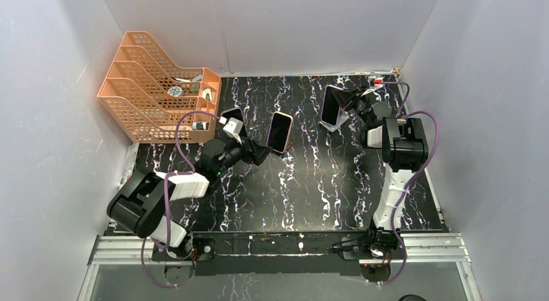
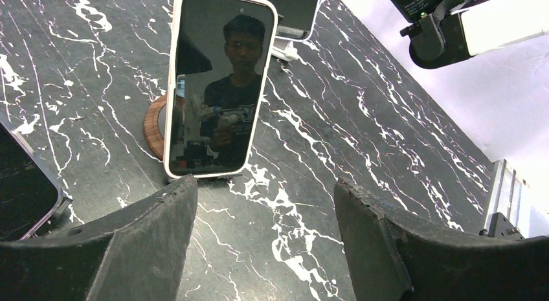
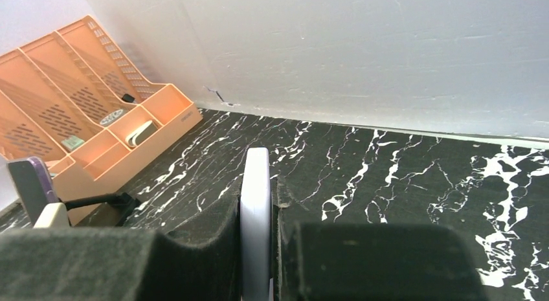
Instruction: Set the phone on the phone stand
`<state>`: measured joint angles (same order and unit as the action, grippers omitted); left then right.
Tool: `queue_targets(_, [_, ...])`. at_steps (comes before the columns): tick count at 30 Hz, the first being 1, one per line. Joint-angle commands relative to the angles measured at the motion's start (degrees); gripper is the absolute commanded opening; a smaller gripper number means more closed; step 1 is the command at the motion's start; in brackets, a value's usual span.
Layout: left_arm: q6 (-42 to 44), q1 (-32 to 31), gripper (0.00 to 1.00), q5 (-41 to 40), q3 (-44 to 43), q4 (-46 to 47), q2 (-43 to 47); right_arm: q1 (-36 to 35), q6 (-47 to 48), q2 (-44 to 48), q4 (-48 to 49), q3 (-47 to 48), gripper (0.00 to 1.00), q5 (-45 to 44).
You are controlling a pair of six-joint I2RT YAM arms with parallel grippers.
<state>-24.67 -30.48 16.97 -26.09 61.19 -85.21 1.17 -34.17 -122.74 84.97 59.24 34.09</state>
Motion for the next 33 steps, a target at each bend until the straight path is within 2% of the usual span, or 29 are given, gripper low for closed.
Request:
queue_targets(1, [0.5, 0.33, 0.73, 0.37, -0.37, 1.45, -0.19, -1.06, 4.51, 2.61, 19.63, 0.86, 0.01, -2.76])
queue_targets(23, [0.23, 0.33, 0.73, 1.08, -0.2, 2.03, -1.71, -1.13, 6.87, 2.39, 19.62, -2.65, 0.01, -0.01])
queue_targets(28, [0.19, 0.33, 0.73, 0.99, 0.05, 2.13, -1.71, -1.1, 8.28, 3.17, 19.65, -5.04, 0.14, 0.0])
queue_targets(33, [0.15, 0.31, 0.74, 1.09, -0.18, 2.19, -2.06, -1.14, 9.71, 4.08, 19.62, -7.24, 0.17, -0.03])
